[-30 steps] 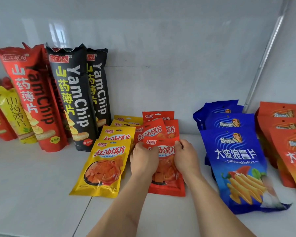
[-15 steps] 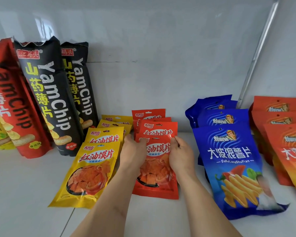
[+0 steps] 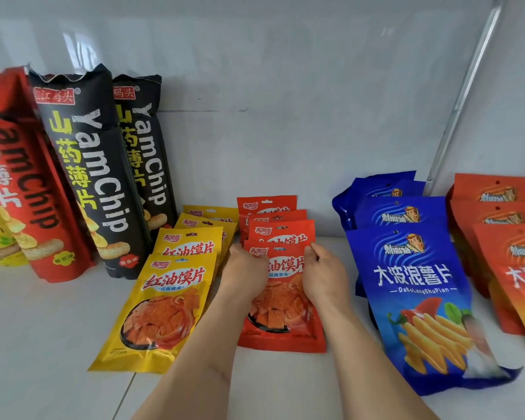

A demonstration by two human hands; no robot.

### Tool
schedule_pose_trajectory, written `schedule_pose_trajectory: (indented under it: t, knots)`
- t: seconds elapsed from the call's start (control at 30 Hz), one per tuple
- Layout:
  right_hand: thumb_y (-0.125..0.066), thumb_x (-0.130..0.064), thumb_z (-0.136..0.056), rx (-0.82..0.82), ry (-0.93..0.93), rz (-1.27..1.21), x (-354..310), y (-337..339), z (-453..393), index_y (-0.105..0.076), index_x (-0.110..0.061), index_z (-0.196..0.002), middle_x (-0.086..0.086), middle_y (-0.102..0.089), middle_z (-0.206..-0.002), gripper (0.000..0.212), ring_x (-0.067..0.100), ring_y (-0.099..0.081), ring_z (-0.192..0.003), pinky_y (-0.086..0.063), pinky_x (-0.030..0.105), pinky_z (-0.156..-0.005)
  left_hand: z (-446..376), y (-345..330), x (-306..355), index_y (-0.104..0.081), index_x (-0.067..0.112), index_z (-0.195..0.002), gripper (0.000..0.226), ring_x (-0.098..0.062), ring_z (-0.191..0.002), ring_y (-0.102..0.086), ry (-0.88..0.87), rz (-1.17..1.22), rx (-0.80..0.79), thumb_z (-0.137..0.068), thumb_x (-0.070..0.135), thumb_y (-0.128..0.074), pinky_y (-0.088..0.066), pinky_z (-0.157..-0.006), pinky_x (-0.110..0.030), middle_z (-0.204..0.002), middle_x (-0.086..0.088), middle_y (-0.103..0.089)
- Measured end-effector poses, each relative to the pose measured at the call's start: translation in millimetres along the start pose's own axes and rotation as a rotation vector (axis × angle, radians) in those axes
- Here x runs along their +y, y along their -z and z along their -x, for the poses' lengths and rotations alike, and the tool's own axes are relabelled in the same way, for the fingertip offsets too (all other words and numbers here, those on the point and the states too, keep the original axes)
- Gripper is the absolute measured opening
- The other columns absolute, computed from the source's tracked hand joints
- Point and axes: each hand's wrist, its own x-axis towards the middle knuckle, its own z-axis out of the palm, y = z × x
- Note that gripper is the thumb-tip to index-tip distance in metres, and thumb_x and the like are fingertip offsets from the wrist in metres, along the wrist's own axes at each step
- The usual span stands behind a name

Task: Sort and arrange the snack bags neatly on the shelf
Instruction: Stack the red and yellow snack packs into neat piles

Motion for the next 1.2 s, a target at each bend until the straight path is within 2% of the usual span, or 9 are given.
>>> schedule_pose_trajectory:
  t: [0.13,0.2,0.3,0.5,0.63,0.77,0.97,1.07,1.2]
  knots:
    - [-0.035,-0.030,-0.106,-0.008,-0.002,0.034,-2,0,-5,-0.063,-0.021,-0.109,-0.008,-0.061,-0.090,0.030,0.001,-0.055,-0.072,-0.040,0.016,-0.058,-29,-14,-21,-0.045,0.024,-0.135,0.070,-0.029,-0.117,-0.062,-0.038,-0.113,0.040,-0.072,0.051,-0.058,-0.055,-0.095,-0.050,-0.132,-0.003,-0.061]
    - [-0.037,-0.031,-0.106,0.007,0.008,0.041,-3,-2,-4,-0.063,-0.018,-0.120,-0.002,-0.067,-0.103,0.033,0.011,-0.061,-0.085,-0.049,0.024,-0.070,-45,-18,-25,-0.047,0.022,-0.134,0.074,-0.030,-0.116,-0.062,-0.012,-0.089,0.033,-0.067,0.052,-0.056,-0.053,-0.097,-0.050,-0.131,-0.004,-0.062]
    - [-0.038,-0.032,-0.106,0.048,0.016,0.055,-4,-5,-1,-0.061,-0.018,-0.127,0.003,-0.069,-0.115,0.035,0.020,-0.065,-0.100,-0.051,0.030,-0.082,-38,-10,-10,-0.051,0.023,-0.131,0.073,-0.029,-0.107,-0.067,0.044,0.024,-0.004,-0.065,0.053,-0.059,-0.056,-0.093,-0.049,-0.124,-0.003,-0.067]
    - [-0.038,-0.034,-0.105,0.084,0.027,0.072,-3,-7,-2,-0.058,-0.019,-0.131,0.002,-0.068,-0.116,0.036,0.019,-0.065,-0.100,-0.050,0.028,-0.077,-20,4,17,-0.058,0.019,-0.113,0.020,-0.027,-0.100,-0.070,0.061,0.072,-0.065,-0.096,0.030,-0.061,-0.057,-0.094,-0.044,-0.116,-0.007,-0.071]
    - [-0.039,-0.034,-0.105,0.101,0.052,0.090,-1,-6,-6,-0.058,-0.019,-0.133,0.003,-0.067,-0.118,0.037,0.020,-0.064,-0.103,-0.050,0.029,-0.080,-24,2,18,-0.056,0.021,-0.104,0.008,-0.028,-0.103,-0.069,0.040,0.058,-0.075,-0.099,0.027,-0.059,-0.056,-0.095,-0.044,-0.119,-0.009,-0.070]
    - [-0.039,-0.038,-0.104,0.144,0.061,0.165,4,-3,-11,-0.056,-0.024,-0.137,0.004,-0.066,-0.121,0.039,0.022,-0.063,-0.106,-0.050,0.031,-0.082,-23,-9,13,-0.061,0.023,-0.117,0.024,-0.023,-0.098,-0.070,0.010,0.072,-0.099,-0.096,0.034,-0.061,-0.058,-0.086,-0.037,-0.114,-0.001,-0.071]
    - [-0.034,-0.042,-0.104,0.165,0.049,0.281,9,3,-13,-0.058,-0.027,-0.128,0.003,-0.067,-0.113,0.037,0.023,-0.063,-0.101,-0.049,0.031,-0.077,-55,-41,-14,-0.062,0.030,-0.118,0.057,-0.023,-0.097,-0.071,-0.077,0.021,-0.022,-0.068,0.058,-0.057,-0.059,-0.088,-0.047,-0.110,0.005,-0.073]
    - [-0.031,-0.046,-0.103,0.108,0.025,0.280,7,6,-16,-0.055,-0.028,-0.126,0.003,-0.066,-0.113,0.038,0.024,-0.063,-0.102,-0.052,0.037,-0.085,-45,-39,-12,-0.062,0.028,-0.120,0.057,-0.026,-0.105,-0.068,-0.109,-0.041,0.026,-0.071,0.058,-0.057,-0.056,-0.092,-0.049,-0.114,0.003,-0.072]
    - [-0.034,-0.053,-0.101,0.023,-0.072,0.310,4,10,-15,-0.043,-0.018,-0.133,0.009,-0.063,-0.122,0.048,0.032,-0.060,-0.111,-0.042,0.036,-0.078,-25,-35,-6,-0.058,0.021,-0.124,0.044,-0.028,-0.110,-0.066,-0.155,-0.046,0.082,-0.087,0.045,-0.064,-0.055,-0.095,-0.049,-0.120,-0.002,-0.070]
